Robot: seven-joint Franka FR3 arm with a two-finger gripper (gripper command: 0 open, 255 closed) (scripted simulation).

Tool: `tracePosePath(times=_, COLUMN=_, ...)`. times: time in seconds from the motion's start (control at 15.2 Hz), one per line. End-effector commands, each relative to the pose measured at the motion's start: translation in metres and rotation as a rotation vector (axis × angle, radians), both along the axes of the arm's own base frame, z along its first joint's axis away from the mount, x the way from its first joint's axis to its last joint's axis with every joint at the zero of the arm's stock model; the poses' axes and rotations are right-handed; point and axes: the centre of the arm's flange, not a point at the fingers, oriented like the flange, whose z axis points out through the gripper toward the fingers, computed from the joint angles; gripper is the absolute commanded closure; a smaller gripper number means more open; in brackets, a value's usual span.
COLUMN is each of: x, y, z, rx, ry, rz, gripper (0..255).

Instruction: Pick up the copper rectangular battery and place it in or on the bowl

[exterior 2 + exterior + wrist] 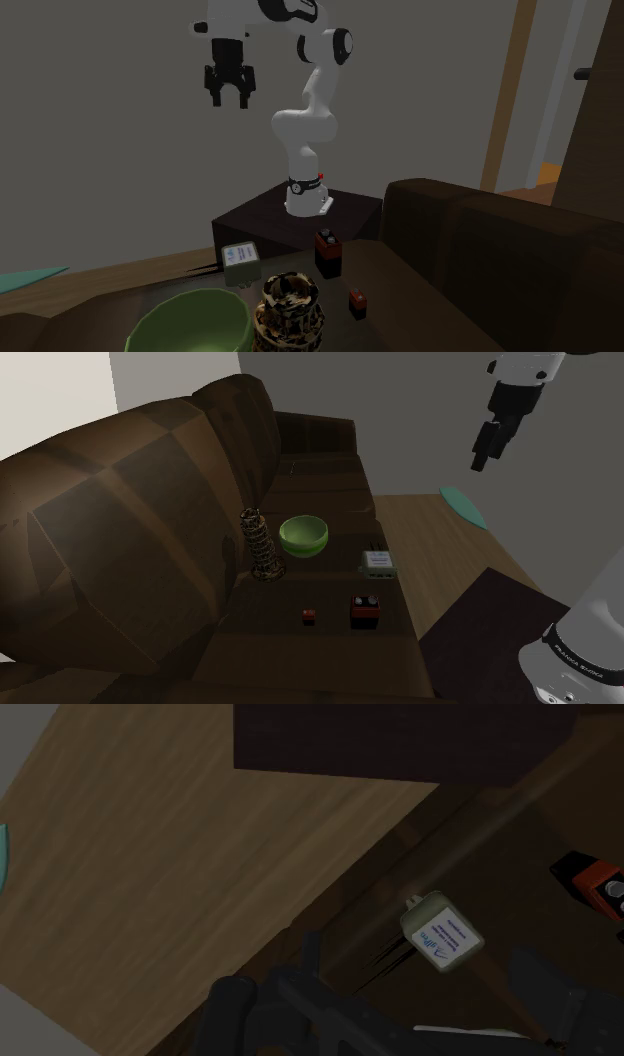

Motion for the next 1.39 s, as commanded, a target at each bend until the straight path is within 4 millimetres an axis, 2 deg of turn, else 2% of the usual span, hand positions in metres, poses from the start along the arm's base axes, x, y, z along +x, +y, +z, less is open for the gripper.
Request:
tracePosePath(times=0.0, x=0.0, y=0.0, z=0.0, rx=0.0, ry=0.0, rz=0.0, gripper=0)
tracePosePath(times=0.66, x=0.025, y=0.094, z=-0.087, rx=0.015, ry=0.021, rz=0.108, gripper=0)
tracePosePath(times=1.32, x=0.037, y=0.191, z=-0.172, rx=0.03, ry=0.041, rz=0.217, gripper=0)
